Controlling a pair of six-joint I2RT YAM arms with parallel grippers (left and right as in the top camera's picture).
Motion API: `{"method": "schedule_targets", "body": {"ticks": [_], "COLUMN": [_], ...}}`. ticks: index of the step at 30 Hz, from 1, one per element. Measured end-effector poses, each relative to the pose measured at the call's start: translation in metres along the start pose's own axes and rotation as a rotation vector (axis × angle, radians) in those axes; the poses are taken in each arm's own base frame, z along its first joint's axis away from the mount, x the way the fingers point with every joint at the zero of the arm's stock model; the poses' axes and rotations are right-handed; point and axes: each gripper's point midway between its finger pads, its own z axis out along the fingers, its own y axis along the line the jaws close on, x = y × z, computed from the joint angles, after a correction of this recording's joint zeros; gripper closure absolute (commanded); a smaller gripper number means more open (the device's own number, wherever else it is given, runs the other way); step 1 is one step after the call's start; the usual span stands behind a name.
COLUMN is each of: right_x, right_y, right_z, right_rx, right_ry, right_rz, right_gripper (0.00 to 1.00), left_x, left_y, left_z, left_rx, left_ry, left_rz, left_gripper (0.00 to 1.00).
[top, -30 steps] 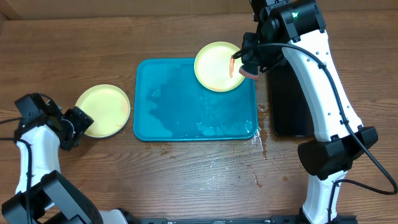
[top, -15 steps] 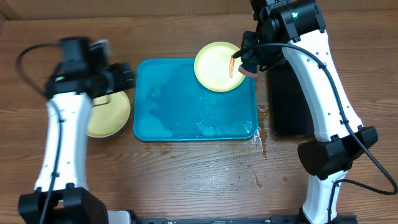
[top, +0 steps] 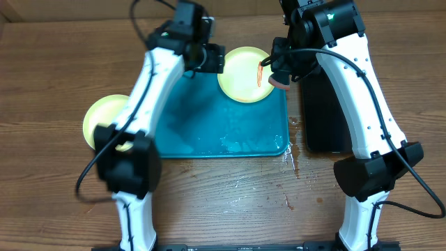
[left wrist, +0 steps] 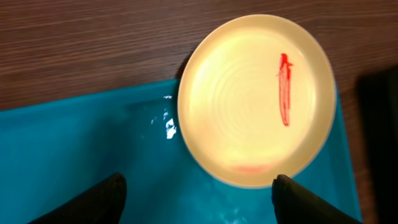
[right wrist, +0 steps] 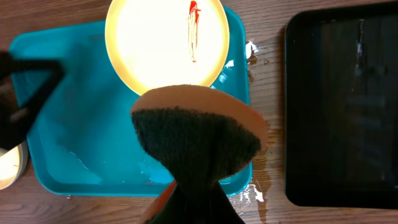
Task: Clean dirty plates on tray and stack at the side
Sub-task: 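Grasp the upper yellow plate rim with left gripper, drag it down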
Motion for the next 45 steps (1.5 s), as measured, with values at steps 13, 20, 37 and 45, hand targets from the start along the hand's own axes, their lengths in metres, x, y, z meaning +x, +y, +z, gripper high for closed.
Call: {"method": "schedule_targets", "body": {"ticks": [13, 20, 37, 45], "right_x": [0.002, 0.004, 0.003, 0.013], "right_y": [-0.001, -0.002, 0.000, 0.025], "right_z": [0.000, 0.000, 0.000, 0.031], "right_rx": [0.004, 0.008, 0.000, -0.089], "right_ry": [0.009, 0.016, 0.014, 0.069], "right_rz": [-0.005, -0.015, -0.024, -0.083], "right_gripper": [0.96, 0.96, 0.96, 0.96], "left_x": [0.035, 0.036, 0.087, 0.114], "left_y": [0.016, 0.019, 0.078, 0.105], "left_z": [0.096, 0.115, 0.065, 0.032], "left_rx": [-0.087, -0.091, -0.184, -0.227], "left_ry": [0.137, 0.132, 0.389, 0.515], "left_rz": [-0.074, -0.119, -0.279, -0.303], "left_gripper": [0.46, 0.81, 0.96, 0.96]}}
